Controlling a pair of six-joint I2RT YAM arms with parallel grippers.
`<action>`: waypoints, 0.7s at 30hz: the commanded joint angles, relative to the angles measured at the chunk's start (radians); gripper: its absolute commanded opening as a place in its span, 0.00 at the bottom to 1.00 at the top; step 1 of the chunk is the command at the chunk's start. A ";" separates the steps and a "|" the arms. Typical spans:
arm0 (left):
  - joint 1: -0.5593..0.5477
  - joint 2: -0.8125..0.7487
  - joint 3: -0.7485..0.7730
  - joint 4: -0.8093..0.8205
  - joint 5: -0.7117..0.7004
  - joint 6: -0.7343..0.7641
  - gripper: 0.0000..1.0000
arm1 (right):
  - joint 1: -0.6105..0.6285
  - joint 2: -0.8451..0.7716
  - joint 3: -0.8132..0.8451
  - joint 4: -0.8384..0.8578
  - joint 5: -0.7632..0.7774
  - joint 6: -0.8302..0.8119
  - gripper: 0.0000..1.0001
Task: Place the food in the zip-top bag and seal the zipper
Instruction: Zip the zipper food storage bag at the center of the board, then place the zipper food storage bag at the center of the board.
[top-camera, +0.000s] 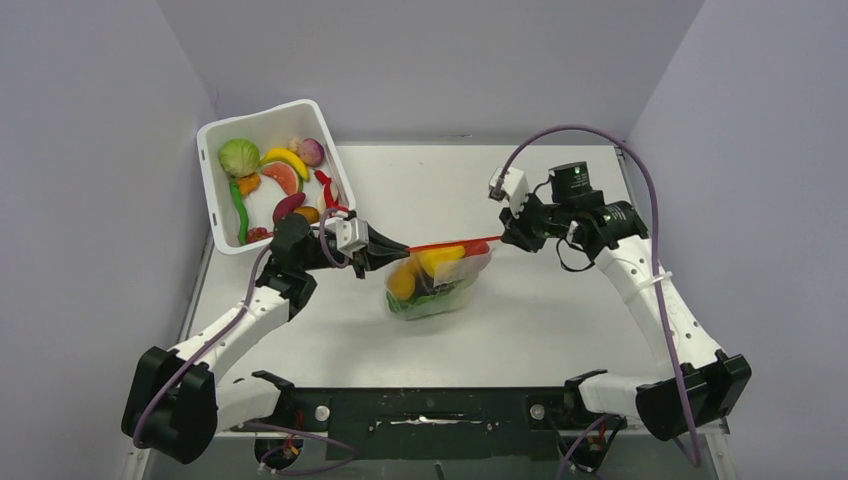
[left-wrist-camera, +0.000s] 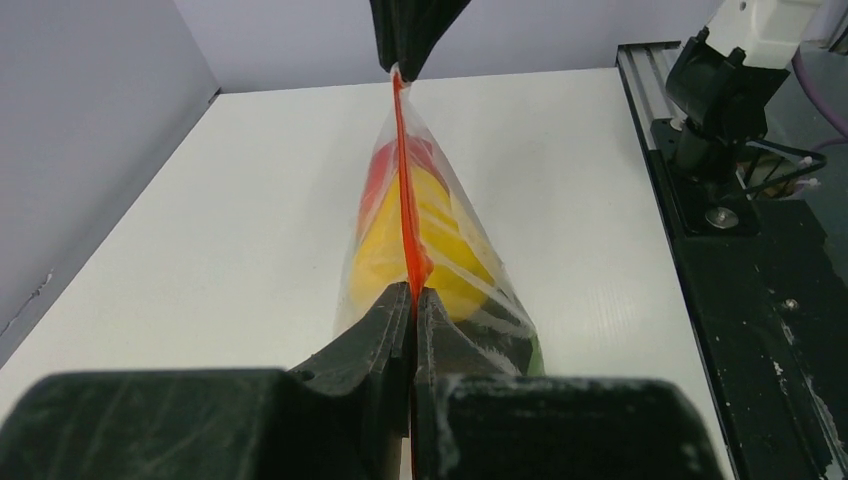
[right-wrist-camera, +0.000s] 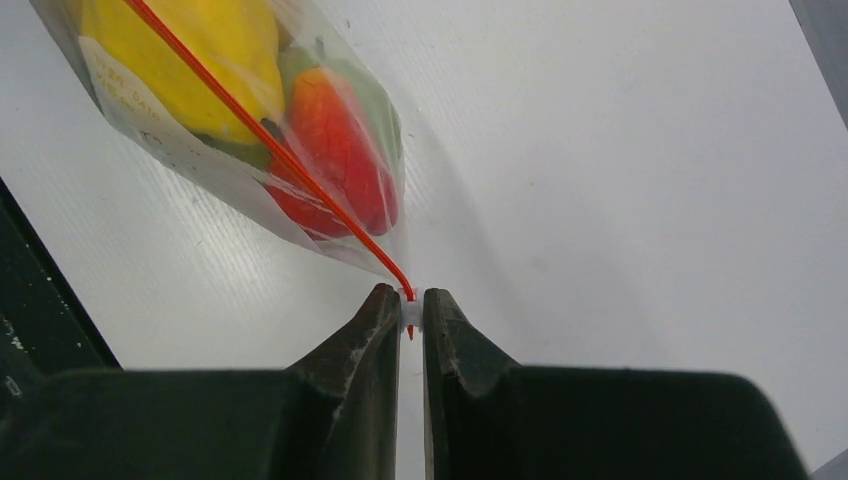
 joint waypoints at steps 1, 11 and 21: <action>0.002 0.014 0.025 0.200 -0.040 -0.135 0.00 | -0.022 -0.105 -0.010 -0.019 0.111 0.088 0.00; -0.015 0.028 0.066 0.134 -0.100 -0.156 0.33 | 0.095 -0.332 -0.238 0.290 -0.024 0.463 0.00; -0.016 -0.081 0.072 -0.117 -0.323 -0.023 0.52 | 0.051 -0.276 -0.217 0.363 0.079 0.476 0.00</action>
